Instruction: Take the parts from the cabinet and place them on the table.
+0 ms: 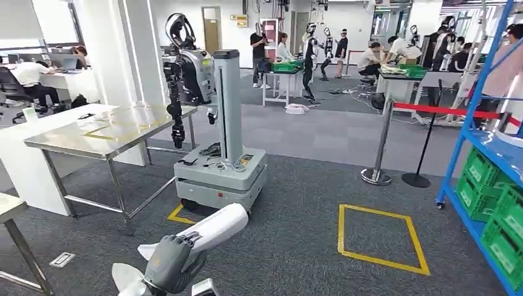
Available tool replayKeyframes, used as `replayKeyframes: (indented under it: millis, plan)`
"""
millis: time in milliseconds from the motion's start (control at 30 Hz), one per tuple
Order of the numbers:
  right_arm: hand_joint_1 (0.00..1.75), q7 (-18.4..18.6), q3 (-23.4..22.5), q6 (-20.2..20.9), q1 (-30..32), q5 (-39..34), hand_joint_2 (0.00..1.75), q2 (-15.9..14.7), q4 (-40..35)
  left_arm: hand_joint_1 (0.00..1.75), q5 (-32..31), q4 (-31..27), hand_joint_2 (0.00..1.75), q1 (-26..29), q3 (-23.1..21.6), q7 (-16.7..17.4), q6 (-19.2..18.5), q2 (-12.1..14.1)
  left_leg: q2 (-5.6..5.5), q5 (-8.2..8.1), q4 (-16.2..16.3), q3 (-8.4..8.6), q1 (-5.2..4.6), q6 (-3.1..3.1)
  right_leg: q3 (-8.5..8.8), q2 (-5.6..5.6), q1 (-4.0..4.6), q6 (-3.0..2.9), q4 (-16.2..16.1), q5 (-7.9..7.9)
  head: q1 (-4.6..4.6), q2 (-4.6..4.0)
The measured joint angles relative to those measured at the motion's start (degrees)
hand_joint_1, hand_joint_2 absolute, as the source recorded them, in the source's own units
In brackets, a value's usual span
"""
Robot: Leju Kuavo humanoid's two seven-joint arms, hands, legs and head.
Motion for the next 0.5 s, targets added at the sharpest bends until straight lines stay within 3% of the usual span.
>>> replayKeyframes:
  millis: [33, 67, 100, 200, 233, 300, 333, 400, 433, 467, 500]
  plan:
    - [0.00, 0.2, 0.1, 0.0, 0.0, 0.3, 0.00, 0.0, 0.0, 1.75, 0.0, -0.2, 1.75, 0.2, 0.1, 0.2, 0.0, 0.1, -0.75, -0.16, 0.3, 0.00, 0.14, -0.26, 2.24, 0.55, -0.17, 0.05, -5.1, 2.78, 0.00, 0.00]
    - [0.00, 0.3, 0.2, -0.1, 0.0, 0.5, 0.00, 0.0, 0.0, 1.75, -0.1, -0.4, 1.75, 0.2, 0.2, 0.2, 0.0, 0.1, -1.34, -0.40, 0.7, -0.10, 0.23, -0.62, 4.37, 2.08, -0.46, 0.11, -9.9, 4.65, 0.00, 0.00]
    - [0.00, 0.6, 0.3, 0.0, 0.0, 0.6, 0.00, 0.0, 0.0, 1.75, -0.1, -0.5, 1.75, 0.2, 0.4, 0.3, 0.0, 0.1, -1.88, -0.61, 1.1, -0.49, -0.06, -1.14, 4.90, 4.06, -0.51, 0.23, -11.0, 3.23, 0.00, 0.00]
    - [0.00, 0.6, 0.6, 0.0, -0.2, 0.6, 0.00, 0.0, 0.0, 1.75, -0.2, -0.7, 1.75, 0.4, 0.5, 0.4, -0.1, 0.4, -3.32, -0.15, 0.5, -0.68, 0.27, -2.26, 5.19, 2.37, -0.11, -0.85, -11.1, 3.54, 0.00, 0.00]
    - [0.00, 0.5, 0.7, 0.0, -0.2, 0.6, 0.00, 0.1, 0.0, 1.75, -0.2, -0.7, 1.75, 0.4, 0.7, 0.4, -0.2, 0.6, -3.84, -0.14, 0.4, -1.04, 0.21, -2.69, 5.41, 1.77, -0.45, -1.33, -11.5, 3.79, -0.02, 0.00]
    - [0.00, 0.5, 0.7, 0.0, -0.2, 0.5, 0.00, 0.2, 0.0, 1.75, -0.5, -0.7, 1.75, 0.4, 1.2, 0.5, -0.5, 0.9, 1.30, -1.59, 2.7, -1.92, 0.00, -3.14, 5.86, 0.83, -0.45, -2.19, -12.1, 3.92, -0.37, 0.00]
    - [0.00, 0.5, 0.8, 0.0, -0.1, 0.5, 0.00, 0.2, 0.0, 1.75, -0.6, -0.7, 1.75, 0.2, 1.2, 0.5, -0.6, 0.9, 2.55, -3.72, 6.7, -3.94, 0.13, -3.43, 5.88, 0.23, -0.37, -2.36, -12.1, 3.88, -0.31, 0.00]
    - [0.00, 0.5, 0.8, 0.0, 0.0, 0.5, 0.00, 0.3, 0.0, 1.75, -0.7, -0.6, 1.75, 0.3, 1.3, 0.5, -0.7, 0.9, 3.01, -7.03, 15.1, -8.22, 0.32, -3.77, 5.93, -1.04, -0.35, -2.53, -12.1, 3.70, -0.33, 0.00]
    - [0.00, 0.5, 0.8, 0.0, 0.0, 0.5, 0.00, 0.3, 0.0, 1.75, -0.8, -0.4, 1.75, 0.4, 1.3, 0.5, -0.7, 0.9, 3.09, -7.29, 17.5, -9.55, 0.44, -3.85, 5.94, -1.70, -0.36, -2.56, -12.0, 3.60, -0.31, 0.00]
    - [0.00, 0.5, 0.8, 0.0, 0.0, 0.5, 0.00, 0.3, 0.0, 1.75, -0.8, -0.3, 1.75, 0.5, 1.3, 0.5, -0.7, 0.9, 3.21, -6.14, 16.8, -9.31, 0.55, -3.88, 6.06, -2.30, -0.36, -2.53, -12.0, 3.50, -0.31, 0.00]
    - [0.00, 0.5, 0.8, 0.0, 0.0, 0.5, 0.00, 0.3, 0.0, 1.75, -0.8, -0.2, 1.75, 0.5, 1.3, 0.5, -0.8, 0.9, 3.44, -3.95, 13.6, -7.71, 0.58, -3.85, 6.25, -2.89, -0.37, -2.44, -12.0, 3.36, -0.31, 0.00]
